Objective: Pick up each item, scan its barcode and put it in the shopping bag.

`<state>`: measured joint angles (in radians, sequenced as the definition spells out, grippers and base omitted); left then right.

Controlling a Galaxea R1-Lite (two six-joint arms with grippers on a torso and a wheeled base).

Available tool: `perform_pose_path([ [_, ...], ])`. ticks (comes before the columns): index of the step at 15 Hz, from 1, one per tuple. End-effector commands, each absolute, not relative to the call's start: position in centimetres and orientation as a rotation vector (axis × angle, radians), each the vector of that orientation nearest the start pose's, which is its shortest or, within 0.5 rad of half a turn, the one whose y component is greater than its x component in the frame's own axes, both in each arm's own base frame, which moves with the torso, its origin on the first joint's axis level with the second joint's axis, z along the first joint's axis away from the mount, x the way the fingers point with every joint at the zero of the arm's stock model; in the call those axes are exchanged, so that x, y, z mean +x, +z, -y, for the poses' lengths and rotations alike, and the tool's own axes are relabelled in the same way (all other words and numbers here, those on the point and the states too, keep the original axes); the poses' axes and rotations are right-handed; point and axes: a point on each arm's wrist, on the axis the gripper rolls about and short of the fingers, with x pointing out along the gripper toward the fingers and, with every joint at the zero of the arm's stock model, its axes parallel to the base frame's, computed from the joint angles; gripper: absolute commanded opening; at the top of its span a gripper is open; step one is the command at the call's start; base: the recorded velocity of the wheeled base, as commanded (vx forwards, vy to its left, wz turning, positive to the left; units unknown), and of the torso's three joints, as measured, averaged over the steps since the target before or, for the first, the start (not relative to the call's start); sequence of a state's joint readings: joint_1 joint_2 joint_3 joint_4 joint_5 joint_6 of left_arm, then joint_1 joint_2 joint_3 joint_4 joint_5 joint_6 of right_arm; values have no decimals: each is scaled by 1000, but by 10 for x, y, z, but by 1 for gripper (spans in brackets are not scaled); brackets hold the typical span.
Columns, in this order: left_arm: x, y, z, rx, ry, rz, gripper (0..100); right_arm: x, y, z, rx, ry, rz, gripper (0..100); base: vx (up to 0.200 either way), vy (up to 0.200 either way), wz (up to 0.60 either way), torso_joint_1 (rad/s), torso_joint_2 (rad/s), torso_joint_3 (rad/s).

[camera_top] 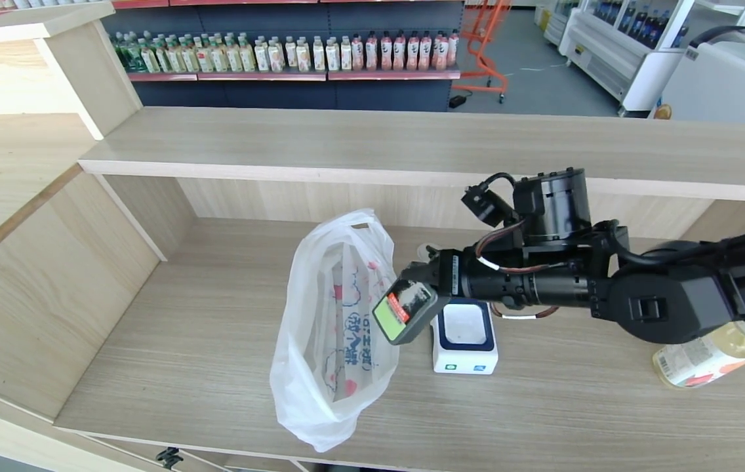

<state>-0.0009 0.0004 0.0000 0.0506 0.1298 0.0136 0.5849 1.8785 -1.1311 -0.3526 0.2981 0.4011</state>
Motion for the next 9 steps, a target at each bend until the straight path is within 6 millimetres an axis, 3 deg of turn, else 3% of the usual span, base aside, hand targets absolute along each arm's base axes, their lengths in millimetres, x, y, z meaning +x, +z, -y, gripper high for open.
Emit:
perform_pose_path([
  [1,-23,70,-3,17,130,-51,100,315,145,-230,259,804,-602,0,0,0,0,0,0,0],
  [4,-23,70,-3,17,130,-51,100,332,111,-251,108,882,-469,0,0,0,0,0,0,0],
  [9,-23,70,-3,17,130,-51,100,337,91,-275,-145,991,-361,0,0,0,0,0,0,0],
])
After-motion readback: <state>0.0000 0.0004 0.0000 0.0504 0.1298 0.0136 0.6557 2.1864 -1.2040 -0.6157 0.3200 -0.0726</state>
